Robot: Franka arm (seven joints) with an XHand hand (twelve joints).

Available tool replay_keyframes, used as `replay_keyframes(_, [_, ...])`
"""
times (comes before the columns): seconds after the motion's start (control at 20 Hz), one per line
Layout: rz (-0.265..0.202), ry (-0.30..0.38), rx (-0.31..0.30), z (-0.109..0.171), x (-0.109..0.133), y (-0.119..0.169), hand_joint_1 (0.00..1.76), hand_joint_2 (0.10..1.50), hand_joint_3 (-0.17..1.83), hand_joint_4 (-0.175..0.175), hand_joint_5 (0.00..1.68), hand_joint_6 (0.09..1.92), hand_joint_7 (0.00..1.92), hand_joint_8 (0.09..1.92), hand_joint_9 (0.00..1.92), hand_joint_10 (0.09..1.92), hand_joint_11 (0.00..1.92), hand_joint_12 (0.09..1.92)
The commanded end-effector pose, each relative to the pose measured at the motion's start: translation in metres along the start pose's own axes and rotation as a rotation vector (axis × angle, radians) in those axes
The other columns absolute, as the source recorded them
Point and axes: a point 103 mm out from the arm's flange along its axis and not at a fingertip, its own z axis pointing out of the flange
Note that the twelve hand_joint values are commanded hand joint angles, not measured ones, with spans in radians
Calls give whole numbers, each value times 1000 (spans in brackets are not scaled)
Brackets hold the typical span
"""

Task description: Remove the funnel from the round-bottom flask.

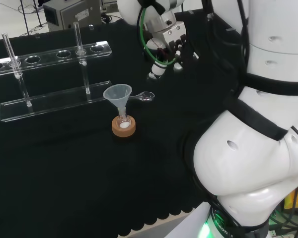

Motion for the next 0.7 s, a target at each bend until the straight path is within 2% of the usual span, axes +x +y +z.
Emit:
replay_keyframes(0.05, [39, 0, -30, -16, -2, -40, 734, 642, 545, -40, 434, 271, 366, 672, 655, 604, 401, 1309])
replay_keyframes(0.35, [32, -4, -36, -35, 8, -63, 732, 644, 543, -40, 431, 260, 372, 668, 663, 601, 405, 1309])
replay_keyframes(0.7, [-21, -7, -9, -58, 37, -84, 705, 643, 540, -41, 386, 225, 368, 661, 663, 594, 404, 1310])
